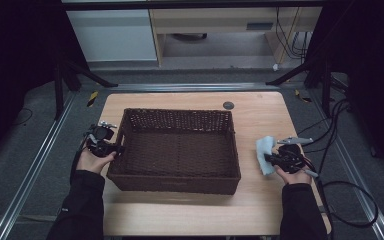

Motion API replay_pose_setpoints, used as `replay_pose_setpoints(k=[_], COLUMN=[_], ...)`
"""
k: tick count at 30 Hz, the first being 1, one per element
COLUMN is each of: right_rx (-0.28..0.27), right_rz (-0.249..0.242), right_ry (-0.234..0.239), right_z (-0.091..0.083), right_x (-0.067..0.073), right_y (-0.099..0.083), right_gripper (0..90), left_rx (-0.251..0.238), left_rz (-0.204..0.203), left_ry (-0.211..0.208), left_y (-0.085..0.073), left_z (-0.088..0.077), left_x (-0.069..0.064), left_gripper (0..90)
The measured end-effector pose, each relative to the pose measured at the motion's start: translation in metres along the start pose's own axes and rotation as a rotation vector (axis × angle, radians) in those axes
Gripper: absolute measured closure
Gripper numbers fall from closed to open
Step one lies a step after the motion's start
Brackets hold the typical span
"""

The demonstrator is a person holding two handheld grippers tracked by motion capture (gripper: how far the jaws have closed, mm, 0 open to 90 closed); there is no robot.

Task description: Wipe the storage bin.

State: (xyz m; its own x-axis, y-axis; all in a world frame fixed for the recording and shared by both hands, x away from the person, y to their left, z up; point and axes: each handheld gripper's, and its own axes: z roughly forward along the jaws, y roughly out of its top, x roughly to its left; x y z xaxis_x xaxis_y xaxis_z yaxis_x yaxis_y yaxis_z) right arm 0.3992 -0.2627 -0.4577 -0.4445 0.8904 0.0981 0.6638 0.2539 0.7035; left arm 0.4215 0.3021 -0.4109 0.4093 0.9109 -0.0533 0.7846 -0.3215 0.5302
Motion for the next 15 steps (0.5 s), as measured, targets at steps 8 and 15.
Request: replay_pose_setpoints(k=[8, 15], right_rx=[-0.048, -0.072], right_rz=[-0.037, -0.039], right_ry=[0.041, 0.064], right_z=[0.012, 0.030], right_x=[0.008, 0.008], right_y=[0.024, 0.043], right_gripper=[83.1, 83.2], left_rx=[0.000, 0.007], left_rz=[0.013, 0.022], left_ry=[-0.011, -0.001], left_y=[0.002, 0.003], left_z=[0.002, 0.003], left_x=[-0.008, -0.010], left_gripper=[73.8, 73.9])
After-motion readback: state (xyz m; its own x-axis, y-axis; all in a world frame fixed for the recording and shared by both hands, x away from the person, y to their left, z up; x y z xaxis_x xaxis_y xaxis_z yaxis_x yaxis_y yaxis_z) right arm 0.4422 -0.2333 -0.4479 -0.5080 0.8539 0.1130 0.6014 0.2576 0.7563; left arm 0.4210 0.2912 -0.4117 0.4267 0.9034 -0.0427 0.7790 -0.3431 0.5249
